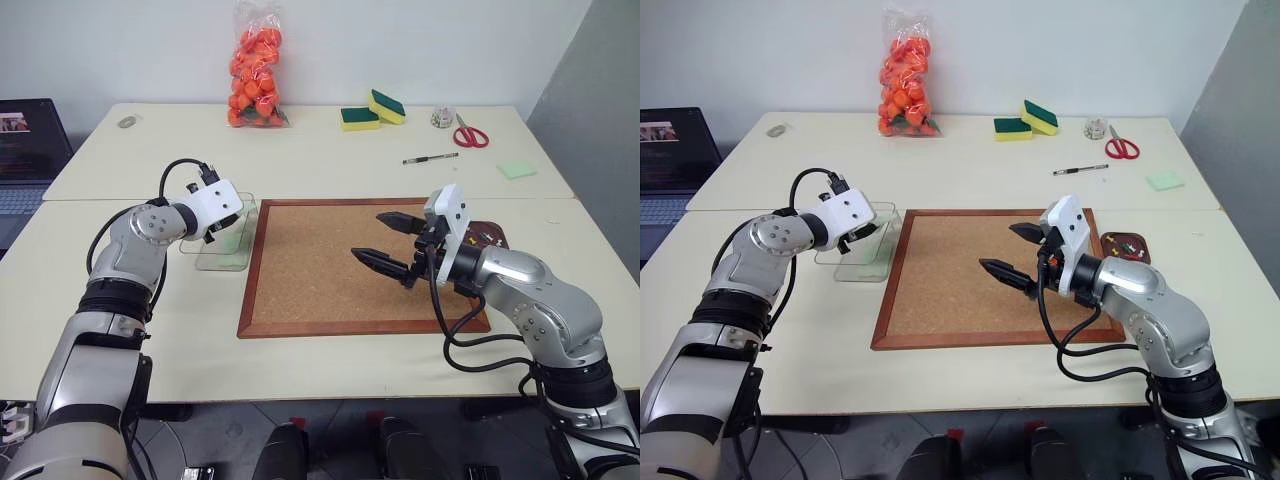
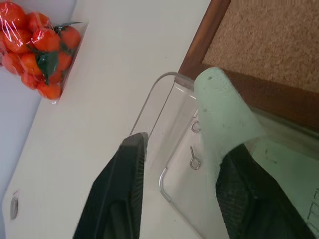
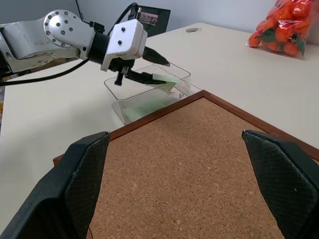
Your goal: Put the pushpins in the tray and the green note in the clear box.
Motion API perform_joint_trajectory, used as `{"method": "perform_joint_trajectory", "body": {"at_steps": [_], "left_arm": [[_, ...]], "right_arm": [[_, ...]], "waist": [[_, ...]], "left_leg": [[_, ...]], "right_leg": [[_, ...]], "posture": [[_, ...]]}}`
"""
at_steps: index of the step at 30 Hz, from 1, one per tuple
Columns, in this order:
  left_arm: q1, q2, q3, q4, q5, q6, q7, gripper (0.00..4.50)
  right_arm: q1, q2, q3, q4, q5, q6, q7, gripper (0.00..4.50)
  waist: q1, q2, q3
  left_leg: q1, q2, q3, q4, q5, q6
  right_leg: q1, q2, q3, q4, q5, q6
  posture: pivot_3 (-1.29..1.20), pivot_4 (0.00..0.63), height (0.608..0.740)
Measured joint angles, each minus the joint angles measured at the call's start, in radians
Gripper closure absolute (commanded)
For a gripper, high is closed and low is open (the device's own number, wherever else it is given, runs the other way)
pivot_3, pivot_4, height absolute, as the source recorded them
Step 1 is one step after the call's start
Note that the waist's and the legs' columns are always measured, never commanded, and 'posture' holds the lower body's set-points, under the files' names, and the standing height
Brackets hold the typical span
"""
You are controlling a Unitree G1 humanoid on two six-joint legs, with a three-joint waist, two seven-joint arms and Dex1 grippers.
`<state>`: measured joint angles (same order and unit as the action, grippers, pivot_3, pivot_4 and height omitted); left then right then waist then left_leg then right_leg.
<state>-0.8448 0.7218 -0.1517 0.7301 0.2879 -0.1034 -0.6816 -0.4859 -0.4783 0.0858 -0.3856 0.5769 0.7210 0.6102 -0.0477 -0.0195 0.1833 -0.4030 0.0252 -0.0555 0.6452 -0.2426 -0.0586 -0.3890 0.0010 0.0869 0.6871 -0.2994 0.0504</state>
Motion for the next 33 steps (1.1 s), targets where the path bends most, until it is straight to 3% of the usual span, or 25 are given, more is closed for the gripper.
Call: {"method": "perform_joint_trajectory", "body": {"at_steps": [9,28,33], "left_arm": [[0.031,-0.003,0.048,-0.149,-0.070,0.149,-0.014,0.19],[0.153,-0.065,0.178,-0.474,-0.241,0.490,0.042,0.19],[0.156,-0.115,0.256,-0.580,-0.385,0.576,0.017,0.19]], "right_arm": [[-0.003,0.015,0.001,0.013,-0.008,-0.010,0.013,0.00],[-0.005,0.025,0.014,0.040,-0.046,-0.031,0.044,0.00],[-0.001,0.020,0.013,0.039,-0.046,-0.044,0.061,0.00]], "waist": [[-0.001,0.000,0.000],[-0.002,0.000,0.000],[-0.002,0.000,0.000]], "left_leg": [[0.000,0.000,0.000,0.000,0.000,0.000],[0.001,0.000,0.000,0.000,0.000,0.000],[0.000,0.000,0.000,0.001,0.000,0.000]], "right_leg": [[0.000,0.000,0.000,0.001,0.000,0.000],[0.000,0.000,0.000,0.002,0.000,0.000],[0.000,0.000,0.000,0.002,0.000,0.000]], "posture": [[0.00,0.150,0.740],[0.00,0.150,0.740],[0.00,0.150,0.740]]}}
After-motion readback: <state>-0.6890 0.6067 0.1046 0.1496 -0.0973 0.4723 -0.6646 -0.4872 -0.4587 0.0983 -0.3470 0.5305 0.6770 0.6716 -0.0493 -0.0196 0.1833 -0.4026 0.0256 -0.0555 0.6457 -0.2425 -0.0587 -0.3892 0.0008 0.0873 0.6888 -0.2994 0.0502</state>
